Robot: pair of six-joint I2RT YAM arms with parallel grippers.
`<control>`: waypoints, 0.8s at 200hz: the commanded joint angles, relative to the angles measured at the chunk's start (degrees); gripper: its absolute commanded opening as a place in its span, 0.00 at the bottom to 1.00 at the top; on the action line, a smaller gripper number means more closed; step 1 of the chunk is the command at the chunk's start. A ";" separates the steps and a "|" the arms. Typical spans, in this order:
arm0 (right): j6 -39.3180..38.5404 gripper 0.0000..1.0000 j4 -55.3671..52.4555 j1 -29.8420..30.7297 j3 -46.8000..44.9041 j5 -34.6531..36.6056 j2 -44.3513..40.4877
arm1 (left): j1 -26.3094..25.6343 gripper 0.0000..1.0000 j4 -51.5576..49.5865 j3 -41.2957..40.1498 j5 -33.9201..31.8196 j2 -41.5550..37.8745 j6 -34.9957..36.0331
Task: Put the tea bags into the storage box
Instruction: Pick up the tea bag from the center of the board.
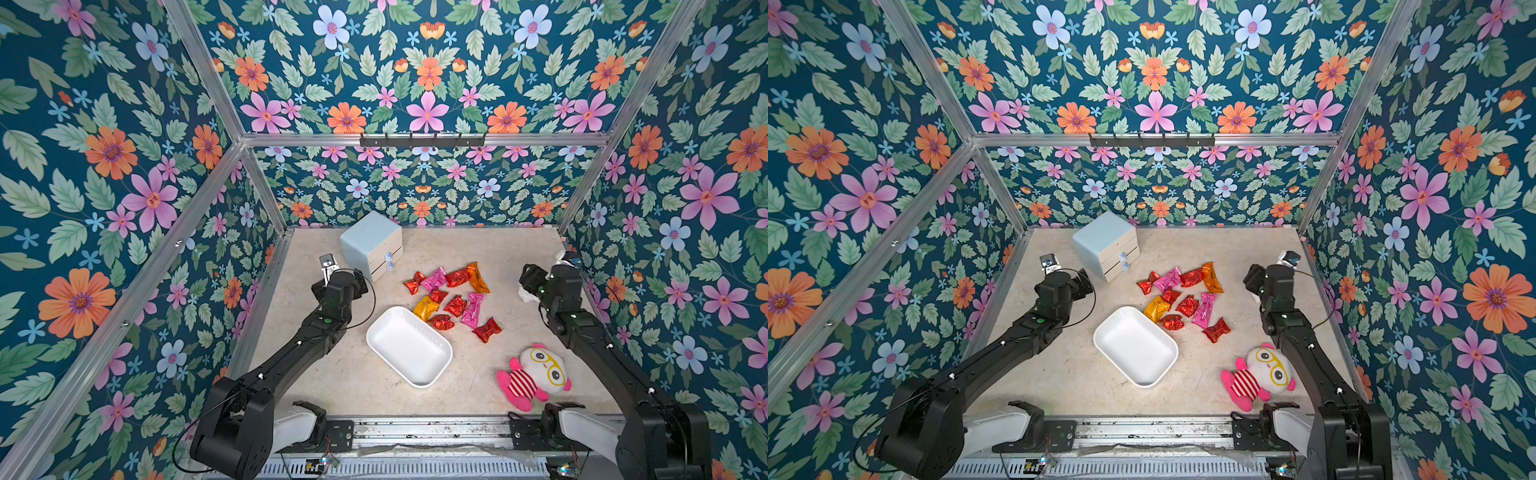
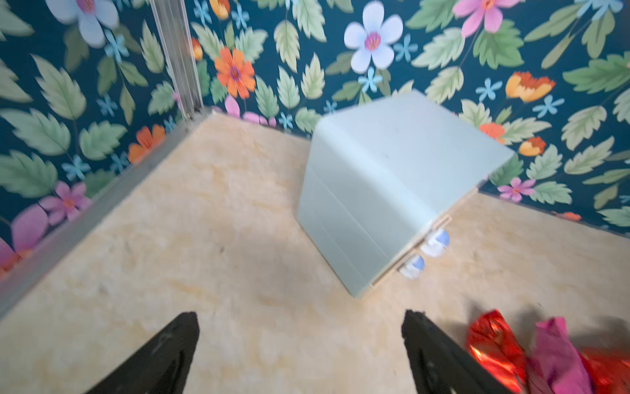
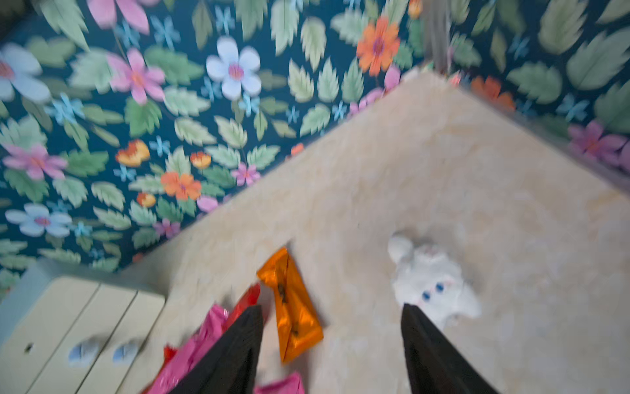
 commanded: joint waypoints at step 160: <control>11.49 0.27 -18.86 12.89 0.58 -6.63 16.74 | -10.37 0.99 -6.34 -2.83 -0.89 0.70 -14.35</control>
